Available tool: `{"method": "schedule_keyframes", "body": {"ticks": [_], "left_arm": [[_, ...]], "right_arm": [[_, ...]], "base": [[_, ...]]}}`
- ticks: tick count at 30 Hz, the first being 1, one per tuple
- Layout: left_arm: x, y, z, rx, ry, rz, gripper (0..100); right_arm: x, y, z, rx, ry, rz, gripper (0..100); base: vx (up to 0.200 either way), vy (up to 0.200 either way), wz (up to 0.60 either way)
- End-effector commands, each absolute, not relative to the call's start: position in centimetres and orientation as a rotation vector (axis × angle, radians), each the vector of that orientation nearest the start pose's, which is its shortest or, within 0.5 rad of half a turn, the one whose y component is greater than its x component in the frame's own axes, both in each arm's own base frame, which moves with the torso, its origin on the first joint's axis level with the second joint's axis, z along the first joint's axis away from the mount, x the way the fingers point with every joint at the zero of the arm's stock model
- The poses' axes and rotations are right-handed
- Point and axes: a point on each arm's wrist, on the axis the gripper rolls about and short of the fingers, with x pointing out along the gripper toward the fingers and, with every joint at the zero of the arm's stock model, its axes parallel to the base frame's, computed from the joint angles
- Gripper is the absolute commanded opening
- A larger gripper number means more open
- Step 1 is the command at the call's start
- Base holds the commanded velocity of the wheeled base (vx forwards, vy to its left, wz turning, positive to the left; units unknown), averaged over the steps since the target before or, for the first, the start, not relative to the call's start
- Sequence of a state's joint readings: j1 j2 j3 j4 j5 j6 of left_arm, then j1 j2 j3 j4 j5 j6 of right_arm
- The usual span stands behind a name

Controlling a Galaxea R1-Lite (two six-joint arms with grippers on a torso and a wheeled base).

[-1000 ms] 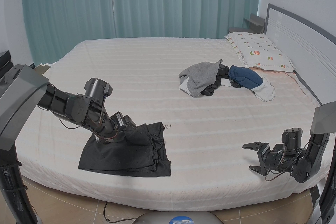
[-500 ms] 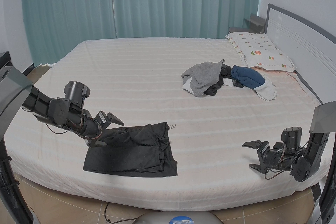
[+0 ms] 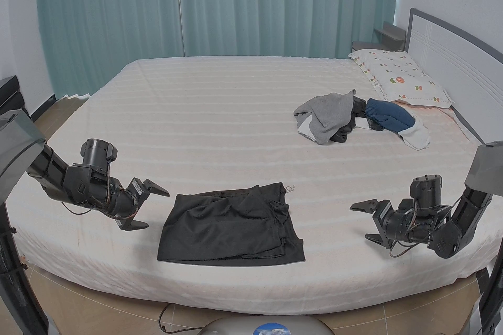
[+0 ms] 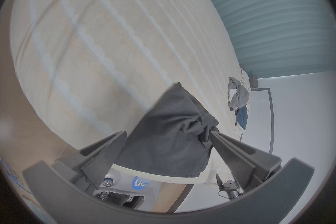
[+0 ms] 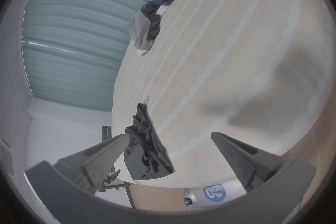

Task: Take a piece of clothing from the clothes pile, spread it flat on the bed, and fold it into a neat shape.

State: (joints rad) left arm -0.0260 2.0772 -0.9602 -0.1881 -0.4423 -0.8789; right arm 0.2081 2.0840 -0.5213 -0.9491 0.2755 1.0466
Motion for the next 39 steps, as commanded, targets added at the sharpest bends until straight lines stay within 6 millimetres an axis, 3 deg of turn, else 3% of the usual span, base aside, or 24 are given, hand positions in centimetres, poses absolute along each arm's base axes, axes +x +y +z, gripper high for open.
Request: {"method": "schedule_keyframes", "body": {"ticks": [1, 5, 14, 33, 39], "left_arm": [[34.8, -1.6, 4.7, -0.995, 1.088, 0.019, 100], [34.8, -1.6, 4.6, -0.993, 1.087, 0.024, 100], [34.8, -1.7, 4.5, -0.983, 1.089, 0.03, 100], [34.6, -1.8, 4.1, -0.979, 1.076, 0.021, 100], [34.7, -1.8, 4.1, -0.983, 1.075, 0.022, 100]], "right_arm": [[31.9, 11.2, 8.2, 0.968, 0.759, 0.226, 100], [32.2, 14.6, 8.3, 0.923, 0.805, 0.277, 100], [33.6, 17.8, 6.7, 0.843, 0.853, 0.333, 100], [36.5, 21.6, 1.9, 0.791, 0.962, 0.329, 100], [39.1, 22.3, 0.1, 0.791, 0.918, 0.292, 100]], "base": [[0.0, 0.2, 0.0], [0.0, 0.2, 0.0], [0.0, 0.067, 0.0], [0.0, 0.0, 0.0], [0.0, 0.0, 0.0]]}}
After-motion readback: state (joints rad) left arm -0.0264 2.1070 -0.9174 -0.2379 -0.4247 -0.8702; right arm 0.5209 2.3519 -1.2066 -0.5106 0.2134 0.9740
